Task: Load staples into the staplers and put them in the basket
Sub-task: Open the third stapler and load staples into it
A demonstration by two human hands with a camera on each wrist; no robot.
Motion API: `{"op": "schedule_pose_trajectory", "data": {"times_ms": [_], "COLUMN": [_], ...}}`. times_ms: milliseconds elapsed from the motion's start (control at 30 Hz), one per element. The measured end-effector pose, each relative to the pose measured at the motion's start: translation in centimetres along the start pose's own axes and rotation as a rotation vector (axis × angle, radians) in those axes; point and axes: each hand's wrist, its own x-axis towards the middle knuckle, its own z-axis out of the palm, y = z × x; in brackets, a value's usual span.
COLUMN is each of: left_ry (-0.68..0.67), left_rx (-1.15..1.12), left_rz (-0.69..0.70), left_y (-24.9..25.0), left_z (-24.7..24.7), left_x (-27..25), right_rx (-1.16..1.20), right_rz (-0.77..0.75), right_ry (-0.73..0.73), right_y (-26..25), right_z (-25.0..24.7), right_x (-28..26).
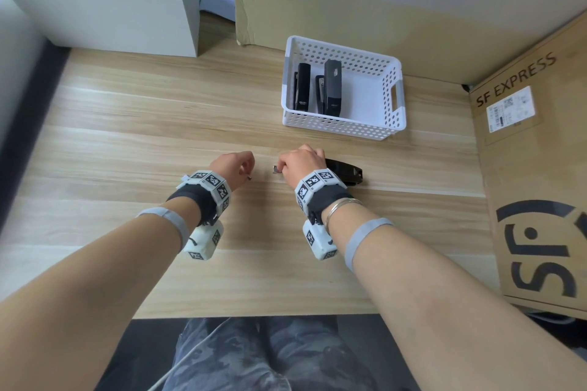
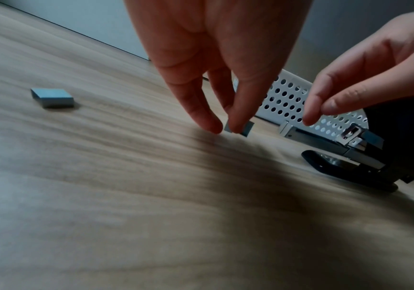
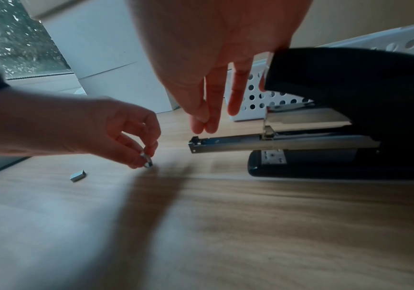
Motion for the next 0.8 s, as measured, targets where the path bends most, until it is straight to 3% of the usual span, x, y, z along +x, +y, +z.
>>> {"op": "schedule_pose_trajectory", "data": {"times_ms": [367,800], "left_ry": [0.098,0.126], "left_rx": [-0.292,-0.365], "left_rz": [0.1,0.14], "left_y": [1.8,2.5], "left_z": [0.0,-0.6], "left_x": [0.1,1.1], "right_rx": [0.123,0.315], "right_rz": [-0.033,0.061], "right_ry": [-0.119,-0.047], "right_y": [-1.7,-1.7], "right_z": [-0.8,-1.8], "right_x": [0.4,1.1]}}
